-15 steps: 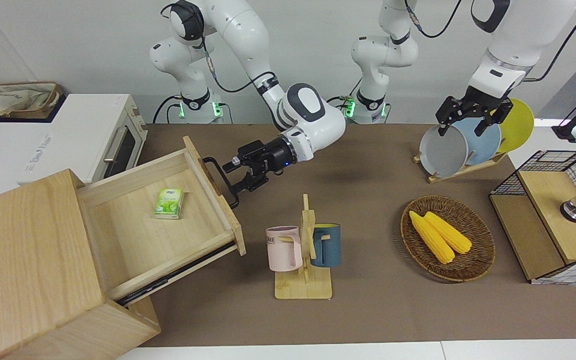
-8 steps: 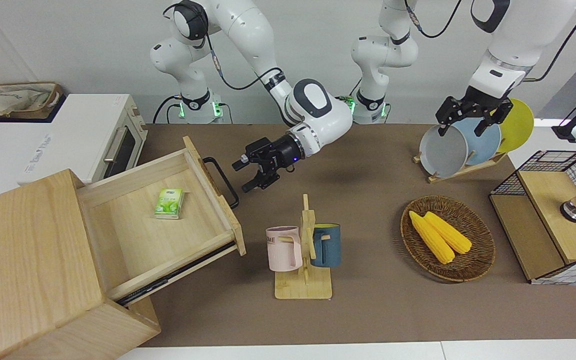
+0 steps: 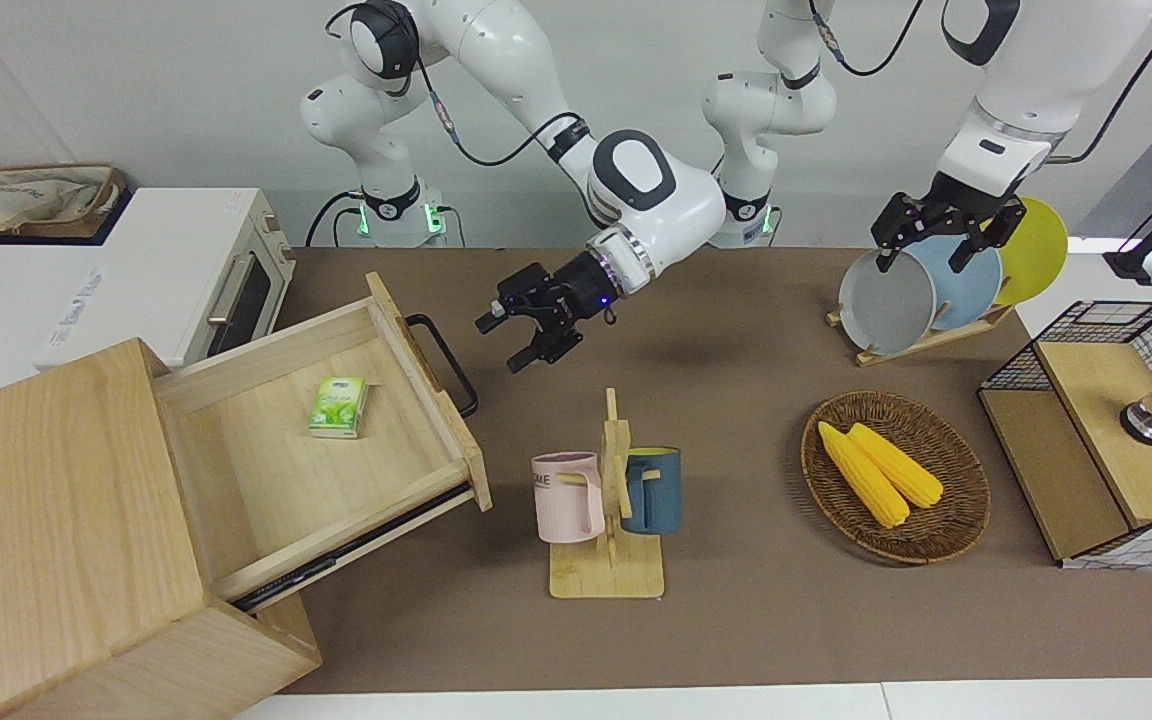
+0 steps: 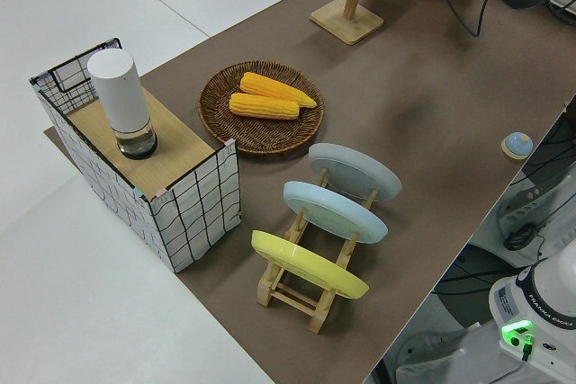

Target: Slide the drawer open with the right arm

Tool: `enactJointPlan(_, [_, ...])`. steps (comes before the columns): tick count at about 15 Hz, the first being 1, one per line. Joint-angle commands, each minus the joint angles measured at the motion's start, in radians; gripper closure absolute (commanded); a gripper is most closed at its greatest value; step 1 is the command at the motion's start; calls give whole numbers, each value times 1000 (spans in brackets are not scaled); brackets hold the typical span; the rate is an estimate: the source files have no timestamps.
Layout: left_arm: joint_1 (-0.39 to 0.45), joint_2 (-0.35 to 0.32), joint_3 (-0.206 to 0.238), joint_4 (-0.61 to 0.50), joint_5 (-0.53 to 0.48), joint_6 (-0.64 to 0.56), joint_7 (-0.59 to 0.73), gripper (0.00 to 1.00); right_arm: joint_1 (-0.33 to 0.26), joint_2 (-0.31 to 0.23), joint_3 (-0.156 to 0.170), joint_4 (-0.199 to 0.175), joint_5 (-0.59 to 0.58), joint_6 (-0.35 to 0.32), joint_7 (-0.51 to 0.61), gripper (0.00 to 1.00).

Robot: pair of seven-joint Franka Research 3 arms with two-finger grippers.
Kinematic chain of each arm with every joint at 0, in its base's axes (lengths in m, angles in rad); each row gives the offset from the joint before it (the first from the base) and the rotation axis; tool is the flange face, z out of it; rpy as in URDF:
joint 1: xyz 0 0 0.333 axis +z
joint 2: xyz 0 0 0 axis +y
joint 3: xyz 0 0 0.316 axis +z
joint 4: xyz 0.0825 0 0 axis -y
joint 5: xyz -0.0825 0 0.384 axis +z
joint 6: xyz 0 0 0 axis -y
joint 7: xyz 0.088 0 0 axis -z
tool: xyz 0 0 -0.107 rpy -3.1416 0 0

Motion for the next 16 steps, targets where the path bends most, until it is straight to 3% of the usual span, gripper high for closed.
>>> enactJointPlan(1, [-17, 13, 17, 20, 12, 0, 7, 5, -10, -2, 4, 66, 124, -16, -8, 17])
enactJointPlan(8, [-17, 13, 17, 20, 12, 0, 7, 5, -102, -146, 1, 66, 362, 2, -82, 17])
enactJointPlan(16, [-17, 13, 17, 20, 12, 0, 7, 5, -312, -324, 3, 66, 770, 21, -178, 17])
